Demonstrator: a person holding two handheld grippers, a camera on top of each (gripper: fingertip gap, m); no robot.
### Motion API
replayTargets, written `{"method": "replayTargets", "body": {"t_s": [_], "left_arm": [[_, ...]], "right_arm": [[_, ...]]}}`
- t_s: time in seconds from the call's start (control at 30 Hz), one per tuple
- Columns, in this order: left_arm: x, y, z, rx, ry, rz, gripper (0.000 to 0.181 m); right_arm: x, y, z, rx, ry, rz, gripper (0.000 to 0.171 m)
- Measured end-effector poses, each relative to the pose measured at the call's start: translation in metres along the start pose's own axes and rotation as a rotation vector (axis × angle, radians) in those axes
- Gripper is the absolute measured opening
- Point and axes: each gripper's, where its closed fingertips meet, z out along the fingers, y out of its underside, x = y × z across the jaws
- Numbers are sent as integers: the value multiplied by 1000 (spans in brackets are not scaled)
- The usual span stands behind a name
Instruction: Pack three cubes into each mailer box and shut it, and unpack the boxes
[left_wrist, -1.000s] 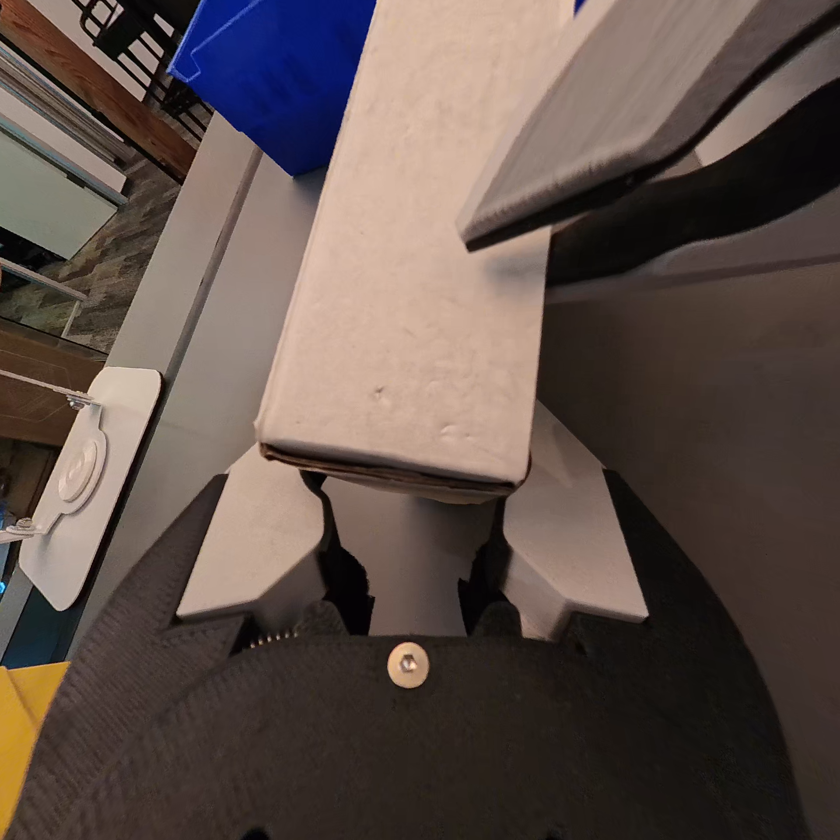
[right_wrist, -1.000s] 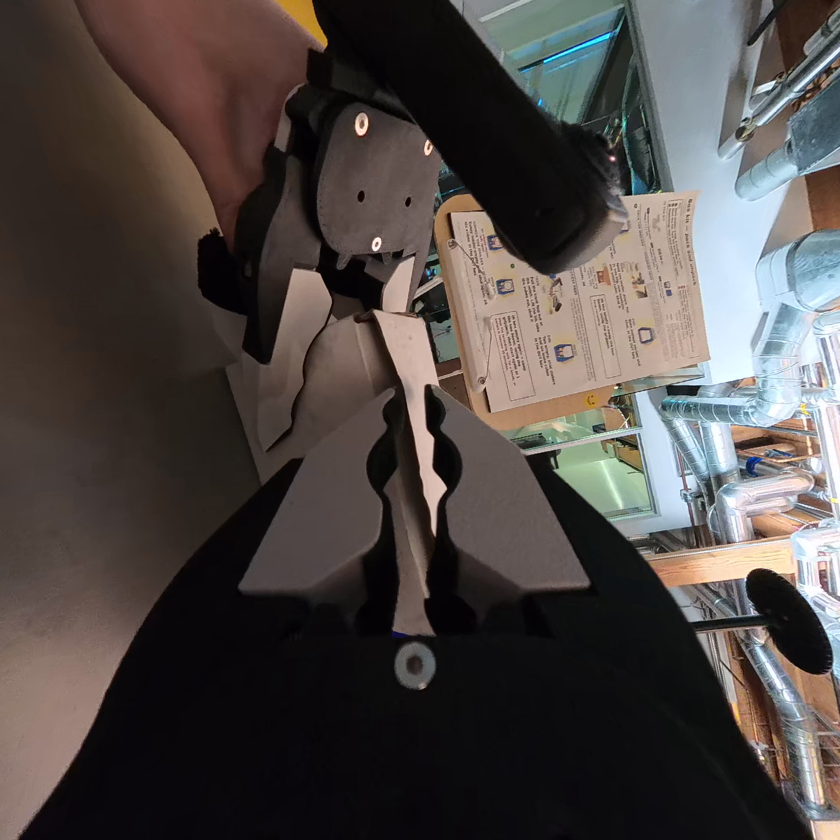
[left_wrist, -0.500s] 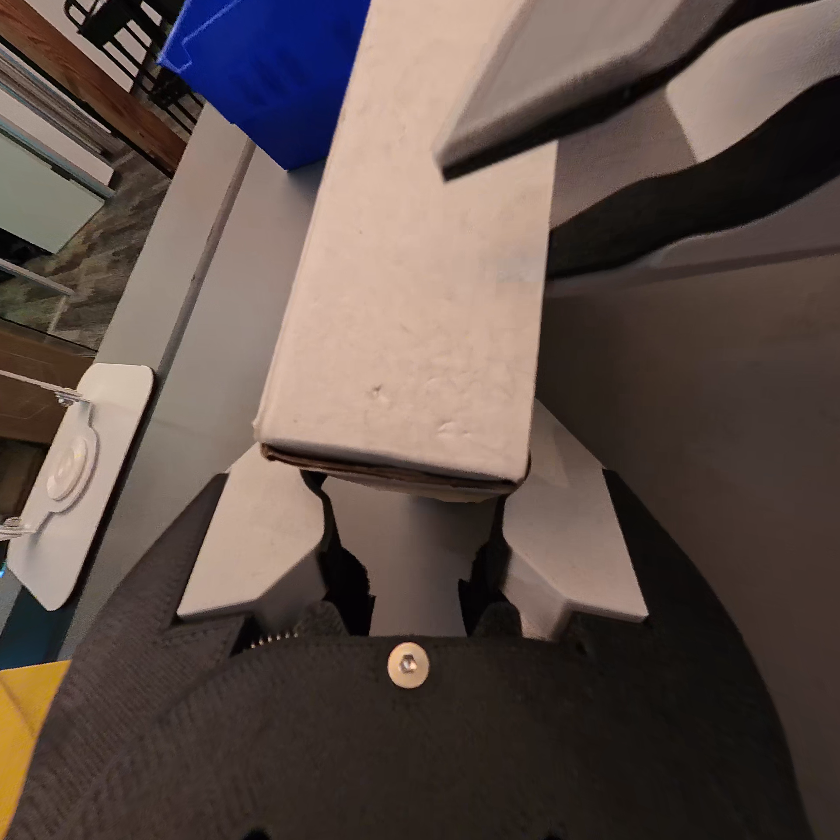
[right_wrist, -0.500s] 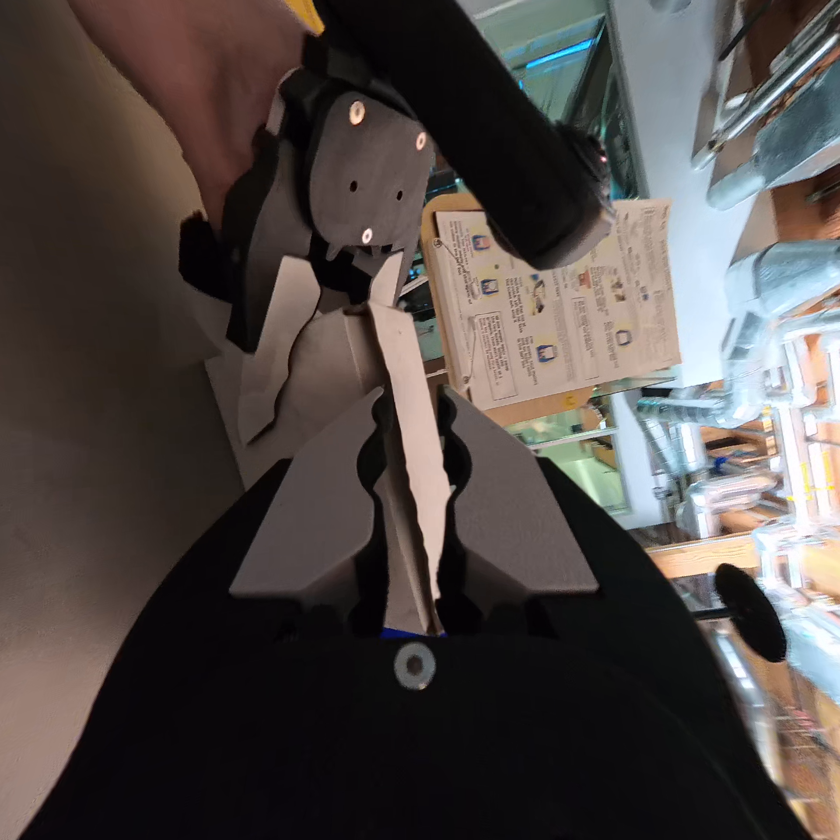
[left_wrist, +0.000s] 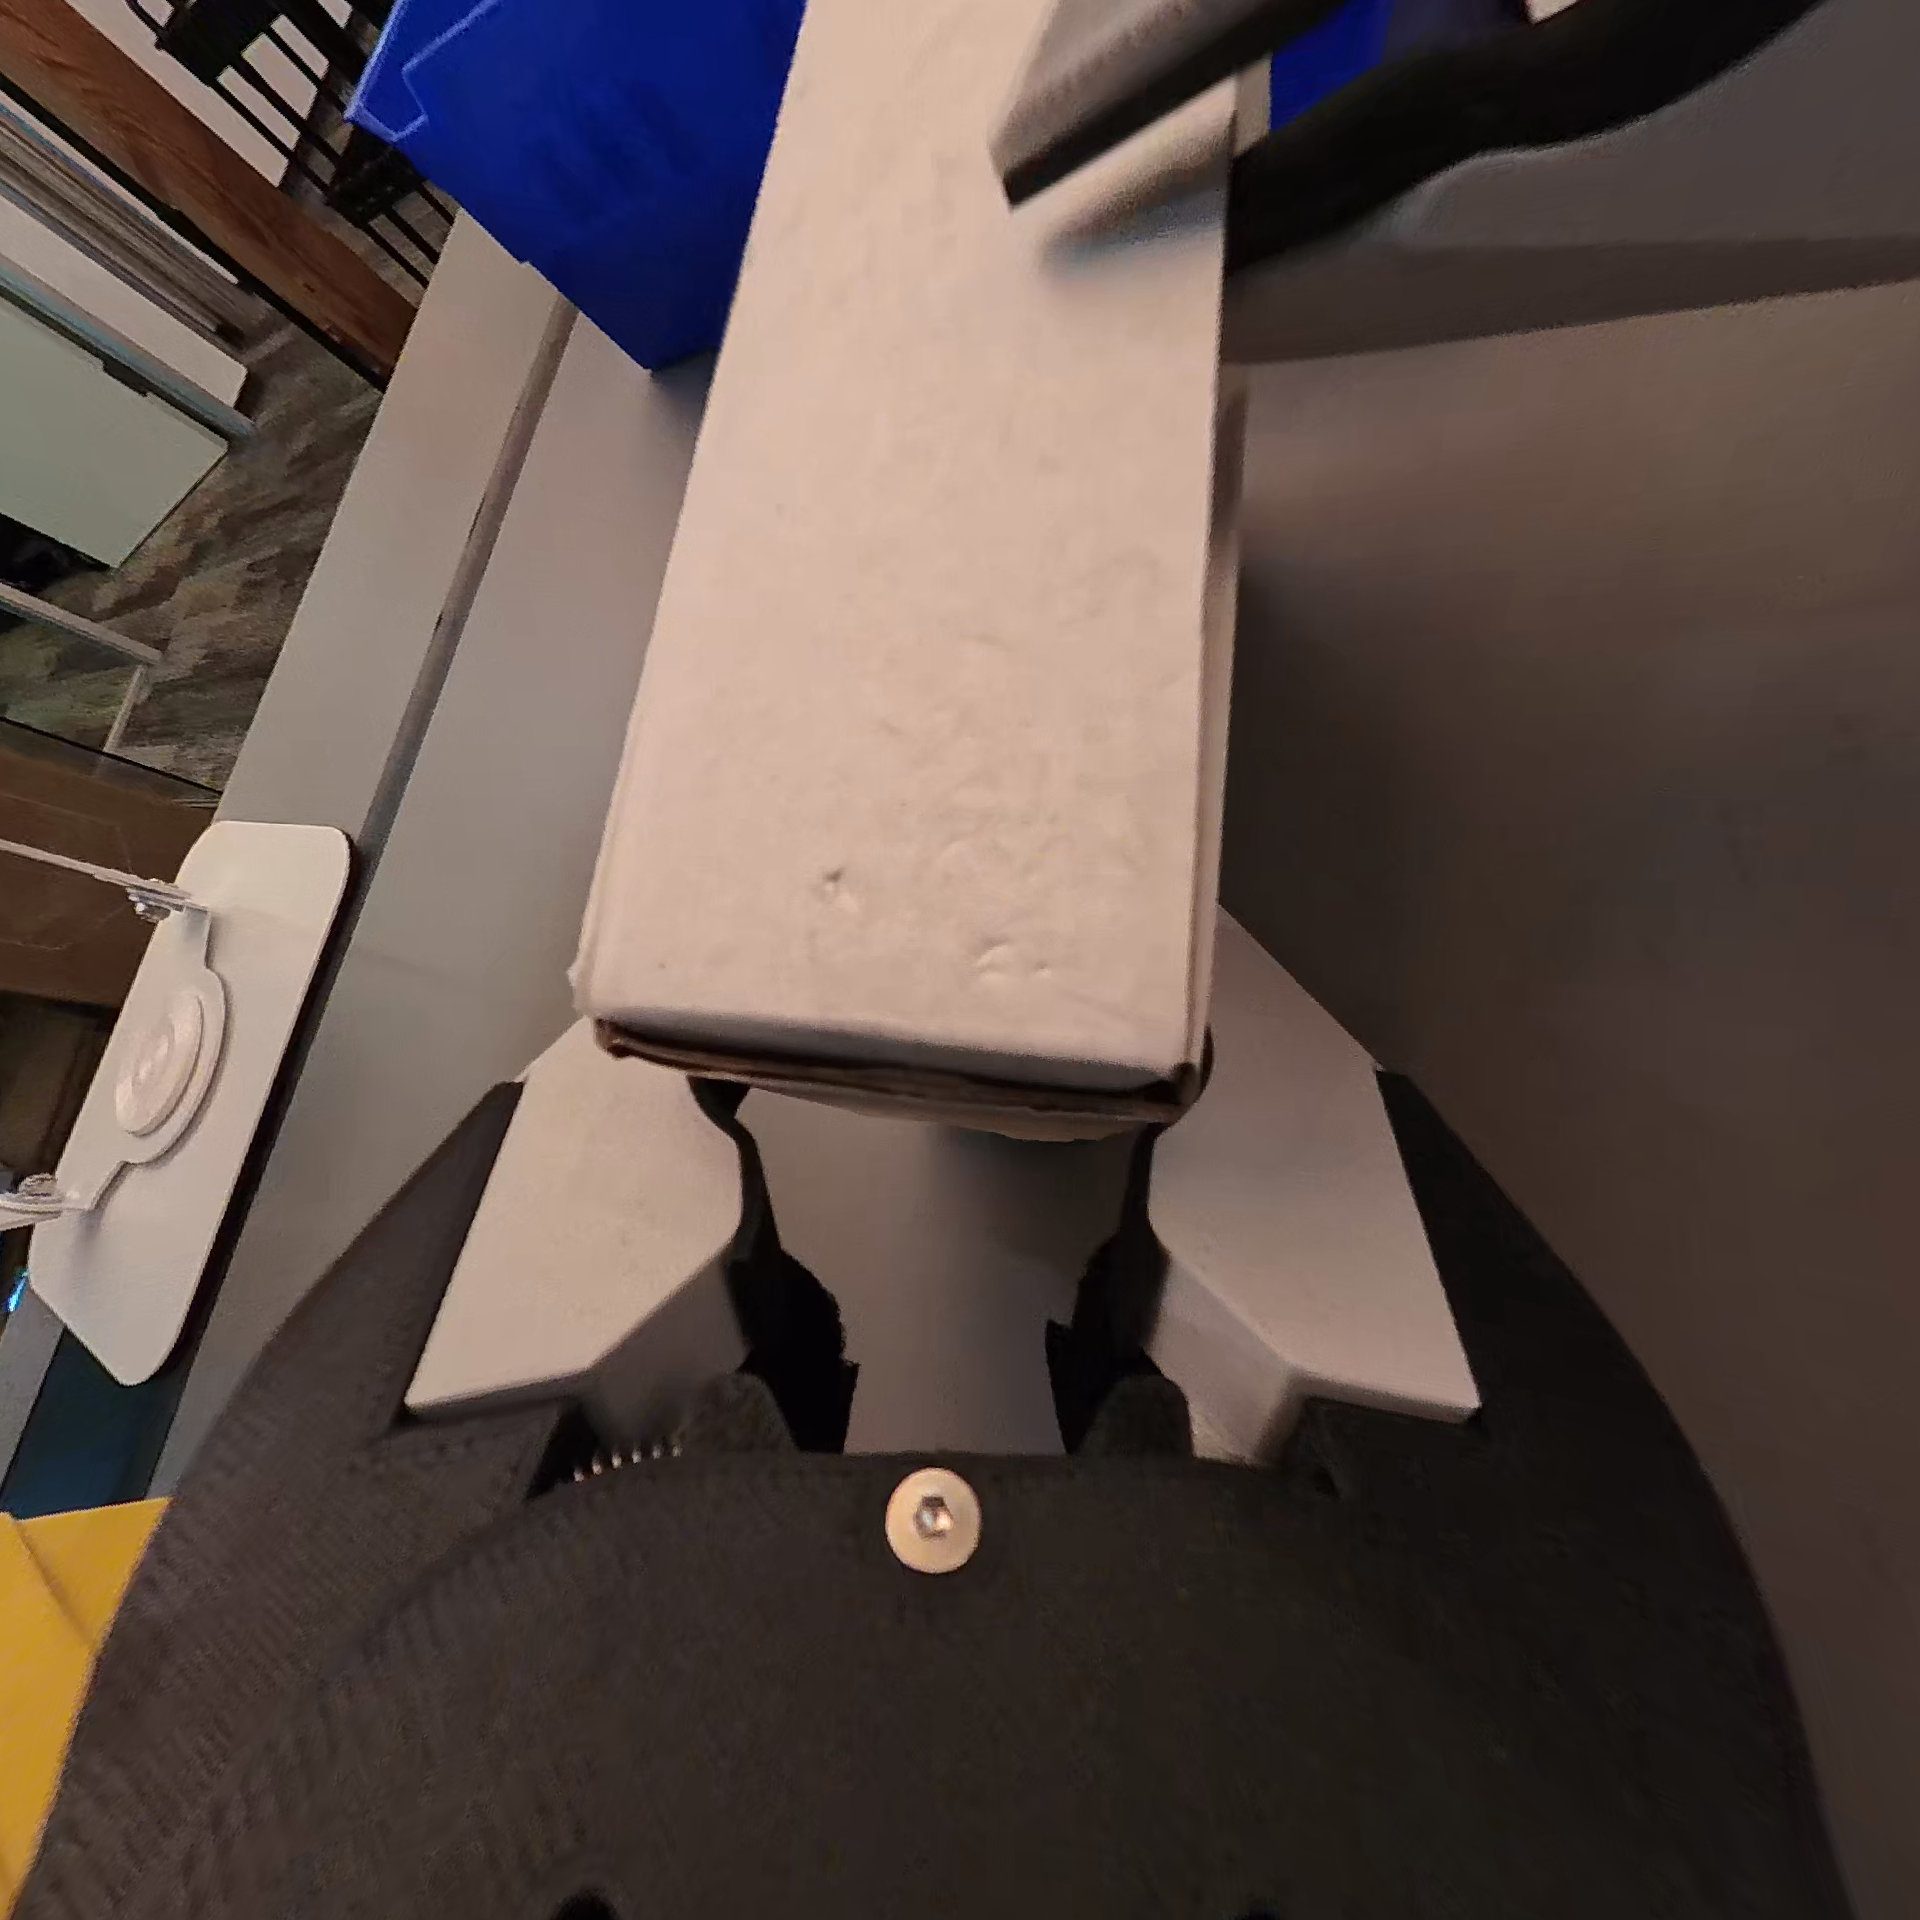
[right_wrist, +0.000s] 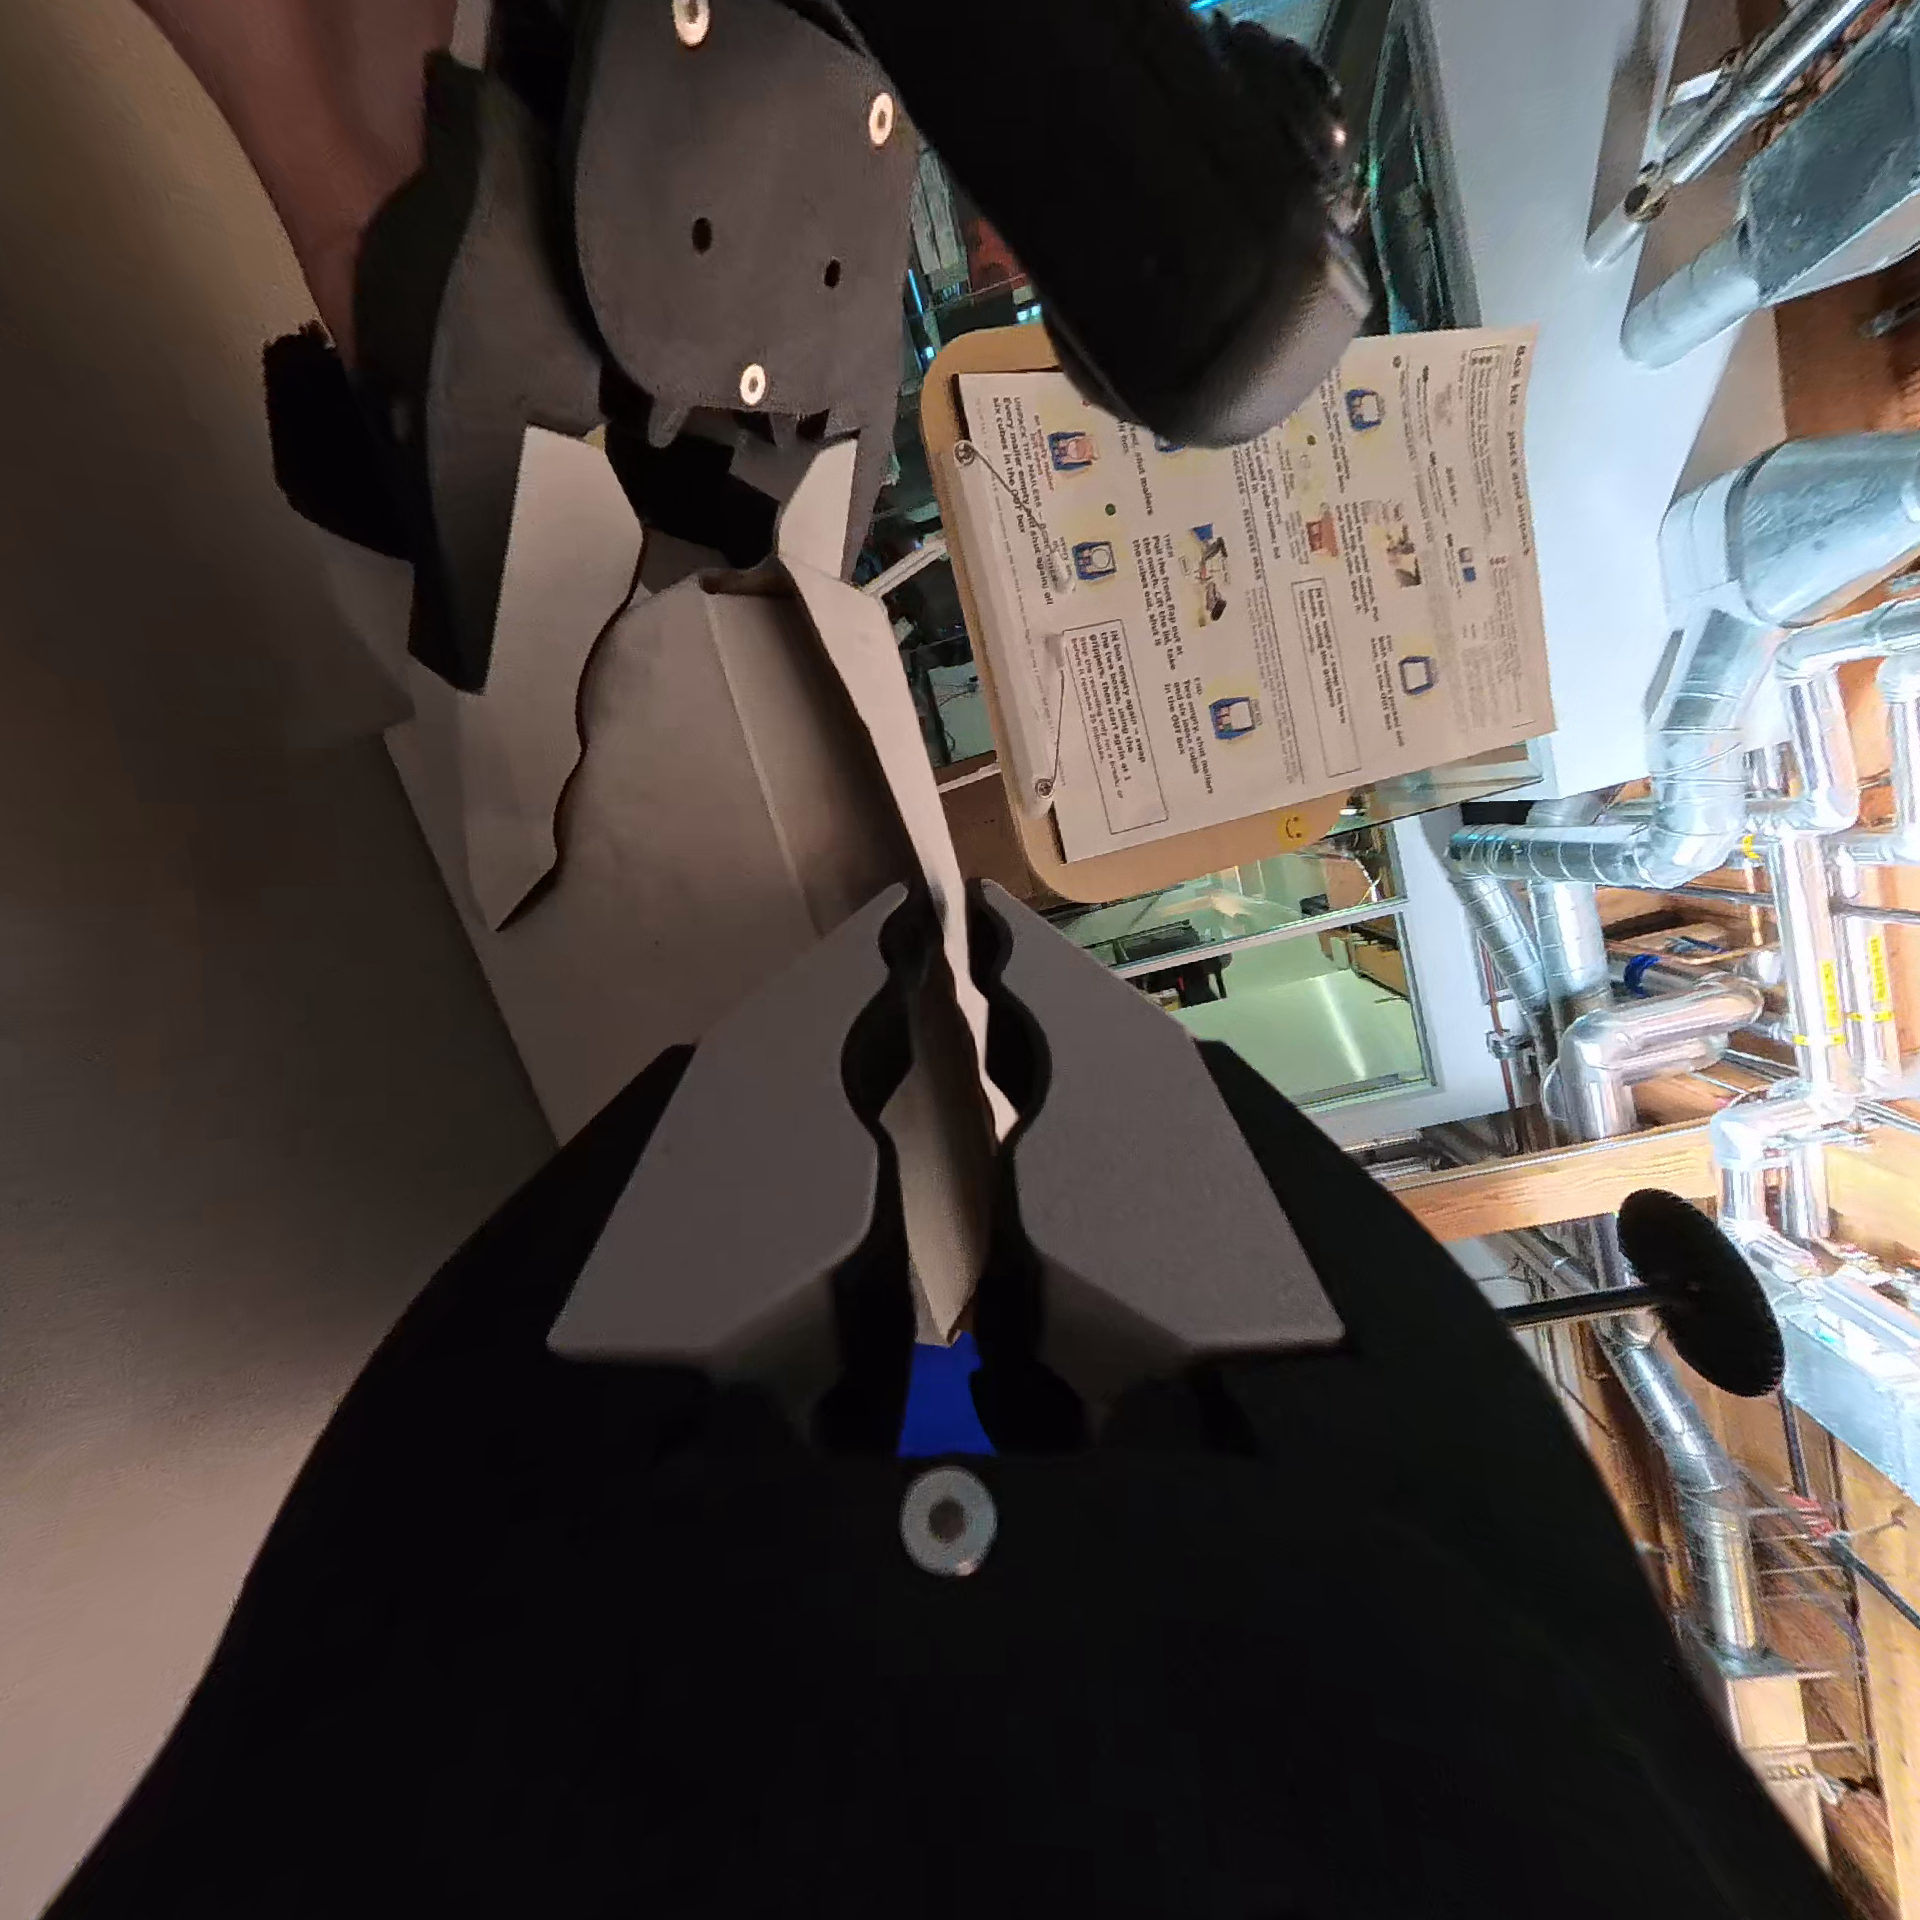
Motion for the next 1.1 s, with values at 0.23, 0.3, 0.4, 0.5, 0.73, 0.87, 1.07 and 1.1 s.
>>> {"method": "replayTargets", "body": {"t_s": [0.23,0.3,0.4,0.5,0.73,0.87,1.07,1.1], "left_arm": [[-1,3,-2,-9,-8,26,76],[-1,3,-3,-4,-14,48,76],[-1,3,-3,-4,-31,80,76],[-3,4,-3,-7,-41,86,76],[-5,7,-4,-11,-62,126,76],[-5,7,-5,-4,-68,143,76],[-7,10,-7,-12,-75,131,76],[-7,10,-7,-12,-76,134,76]], "right_arm": [[7,16,-4,-13,37,-55,28],[10,29,-7,-28,22,-31,28],[1,29,-10,-14,-52,-29,9],[1,28,-9,-29,-79,-29,6],[-5,24,-9,-49,-192,-1,11],[-8,4,-4,-27,-168,-164,17],[-13,2,1,-25,-242,-198,9],[-12,3,1,-27,-269,-172,9]]}}
